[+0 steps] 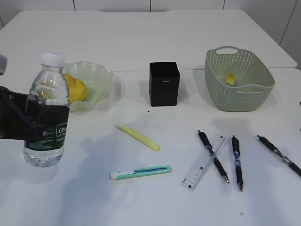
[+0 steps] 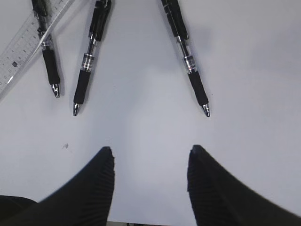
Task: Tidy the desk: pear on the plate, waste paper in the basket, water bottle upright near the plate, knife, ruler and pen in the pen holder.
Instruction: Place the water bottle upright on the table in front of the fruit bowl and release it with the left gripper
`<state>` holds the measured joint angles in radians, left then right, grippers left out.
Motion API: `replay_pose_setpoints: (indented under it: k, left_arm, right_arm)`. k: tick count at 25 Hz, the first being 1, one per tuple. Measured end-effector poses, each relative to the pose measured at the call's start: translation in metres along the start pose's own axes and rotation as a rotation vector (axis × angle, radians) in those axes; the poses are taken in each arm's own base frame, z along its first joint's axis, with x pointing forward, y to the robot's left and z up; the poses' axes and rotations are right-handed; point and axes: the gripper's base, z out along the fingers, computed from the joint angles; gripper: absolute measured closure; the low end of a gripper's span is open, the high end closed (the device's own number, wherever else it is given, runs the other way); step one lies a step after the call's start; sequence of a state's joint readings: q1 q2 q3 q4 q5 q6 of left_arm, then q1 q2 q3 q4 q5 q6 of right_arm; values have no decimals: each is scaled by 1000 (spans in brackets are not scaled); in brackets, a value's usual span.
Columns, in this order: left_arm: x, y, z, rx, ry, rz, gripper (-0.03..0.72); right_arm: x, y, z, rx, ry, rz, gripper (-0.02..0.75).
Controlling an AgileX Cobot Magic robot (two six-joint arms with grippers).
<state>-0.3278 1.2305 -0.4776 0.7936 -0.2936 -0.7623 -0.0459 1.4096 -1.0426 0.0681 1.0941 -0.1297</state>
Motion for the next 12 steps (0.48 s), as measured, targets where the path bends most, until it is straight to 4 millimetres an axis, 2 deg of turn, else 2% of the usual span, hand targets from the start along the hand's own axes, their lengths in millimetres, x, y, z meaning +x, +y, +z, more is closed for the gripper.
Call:
replay_pose_setpoints:
  k: [7,12]
  left_arm:
    - [-4,15,-6,16,-131,-73,295]
    - [-1,14,5,95,-173,-80,298]
  right_arm:
    - [2,0,0,-3,25,9,360]
    - [4,1,0,-6,45,10,360]
